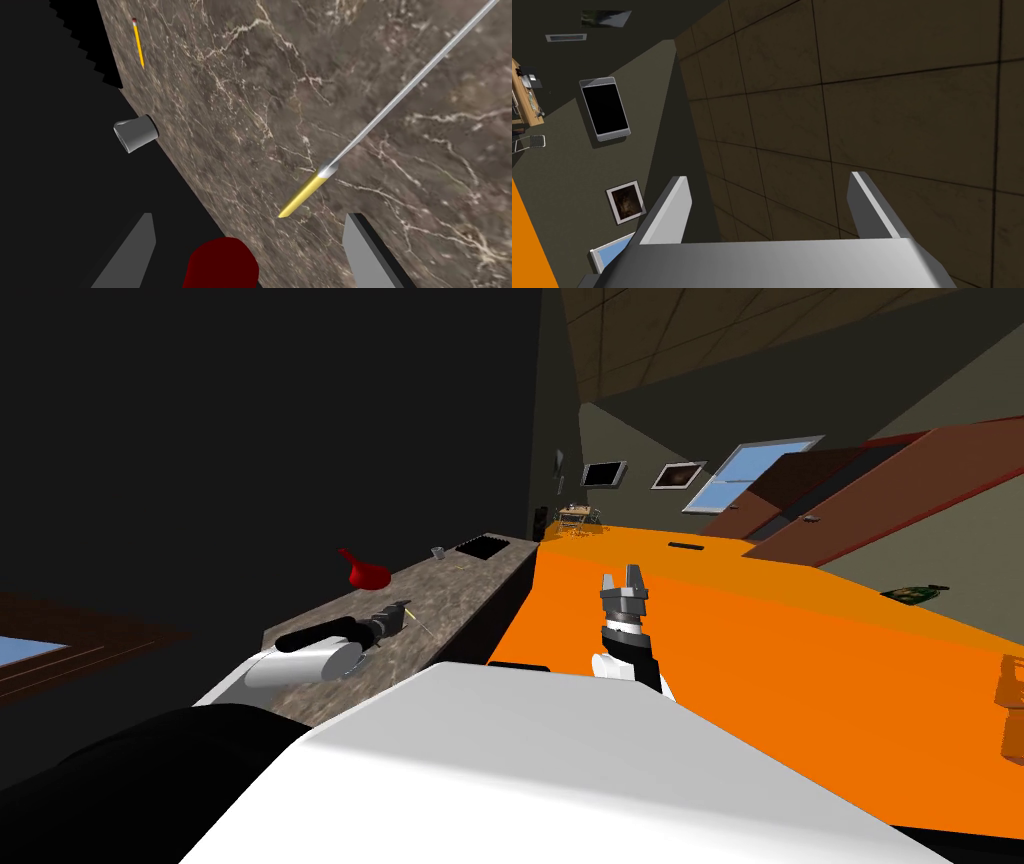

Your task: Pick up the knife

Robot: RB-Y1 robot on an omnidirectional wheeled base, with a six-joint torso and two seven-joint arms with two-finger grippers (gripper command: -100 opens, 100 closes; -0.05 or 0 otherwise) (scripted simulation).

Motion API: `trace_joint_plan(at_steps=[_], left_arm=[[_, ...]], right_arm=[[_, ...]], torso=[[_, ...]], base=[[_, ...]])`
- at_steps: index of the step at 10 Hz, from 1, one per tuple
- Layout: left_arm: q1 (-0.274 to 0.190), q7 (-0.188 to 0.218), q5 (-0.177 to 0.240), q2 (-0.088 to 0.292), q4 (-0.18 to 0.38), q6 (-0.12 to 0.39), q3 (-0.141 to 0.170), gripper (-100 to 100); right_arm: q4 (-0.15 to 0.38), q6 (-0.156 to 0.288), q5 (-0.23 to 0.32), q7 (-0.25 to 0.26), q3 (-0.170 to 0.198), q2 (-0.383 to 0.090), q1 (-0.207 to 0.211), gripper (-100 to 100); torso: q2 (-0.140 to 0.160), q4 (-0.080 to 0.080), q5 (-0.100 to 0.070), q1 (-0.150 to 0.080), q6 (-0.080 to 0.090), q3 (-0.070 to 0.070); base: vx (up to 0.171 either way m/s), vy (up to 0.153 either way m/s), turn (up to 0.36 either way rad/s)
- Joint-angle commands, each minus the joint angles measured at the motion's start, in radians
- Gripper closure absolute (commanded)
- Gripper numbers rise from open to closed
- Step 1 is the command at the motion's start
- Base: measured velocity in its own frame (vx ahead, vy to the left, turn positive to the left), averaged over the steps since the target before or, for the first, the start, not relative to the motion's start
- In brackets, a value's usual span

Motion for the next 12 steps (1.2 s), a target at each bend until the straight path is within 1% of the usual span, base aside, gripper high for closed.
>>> trace_joint_plan(at_steps=[1,2,3,4,5,6,7,8,9,10,11,12], left_arm=[[0.014,-0.008,0.036,0.032,0.013,0.05,0.008,-100],[0.014,-0.008,0.036,0.032,0.013,0.068,0.008,-100],[0.03,-0.019,0.069,0.061,0.026,0.103,0.013,-100],[0.03,-0.019,0.069,0.061,0.026,0.121,0.013,-100],[0.046,-0.03,0.102,0.089,0.039,0.156,0.016,-100],[0.046,-0.03,0.102,0.089,0.039,0.172,0.016,-100],[0.061,-0.041,0.132,0.118,0.053,0.204,0.018,-100],[0.061,-0.041,0.132,0.118,0.053,0.219,0.018,-100],[0.077,-0.053,0.161,0.146,0.066,0.257,0.018,-100],[0.077,-0.053,0.161,0.146,0.066,0.262,0.018,-100],[0.092,-0.065,0.188,0.173,0.08,0.301,0.017,-100],[0.106,-0.077,0.213,0.2,0.094,0.325,0.014,-100]], right_arm=[[0.0,0.0,0.0,0.0,0.0,0.0,0.0,0],[0.0,0.0,0.0,0.0,0.0,0.0,0.0,0],[0.0,0.0,0.0,0.0,0.0,0.0,0.0,0],[0.0,0.0,0.0,0.0,0.0,0.0,0.0,0],[0.0,0.0,0.0,0.0,0.0,0.0,0.0,0],[0.0,0.0,0.0,0.0,0.0,0.0,0.0,0],[0.0,0.0,0.0,0.0,0.0,0.0,0.0,0],[0.0,0.0,0.0,0.0,0.0,0.0,0.0,0],[0.0,0.0,0.0,0.0,0.0,0.0,0.0,0],[0.0,0.0,0.0,0.0,0.0,0.0,0.0,0],[0.0,0.0,0.0,0.0,0.0,0.0,0.0,0],[0.0,0.0,0.0,0.0,0.0,0.0,0.0,0]], torso=[[0.0,0.0,0.0,0.0,0.0,0.0],[0.0,0.0,0.0,0.0,0.001,0.0],[0.0,0.0,0.0,0.0,0.0,0.0],[-0.001,0.0,0.0,0.001,0.0,-0.001],[-0.001,0.0,0.0,0.001,0.0,-0.001],[-0.001,0.0,0.0,0.001,0.001,-0.001],[-0.001,0.0,0.0,0.001,0.0,-0.001],[-0.001,0.0,0.0,0.001,0.0,-0.001],[-0.001,0.0,0.0,0.001,0.0,0.0],[-0.001,0.0,0.0,0.001,0.0,0.0],[-0.001,0.0,0.0,0.001,0.0,0.0],[-0.001,0.0,0.0,0.001,0.0,0.0]], base=[[0.019,0.009,-0.155],[0.022,0.017,-0.072],[0.036,0.021,-0.122],[0.026,0.021,-0.074],[0.03,0.019,-0.155],[0.028,0.024,-0.095],[0.028,0.03,-0.126],[0.02,0.028,-0.082],[0.025,0.023,-0.164],[0.021,0.025,-0.093],[0.023,0.024,-0.157],[0.029,0.039,-0.198]])
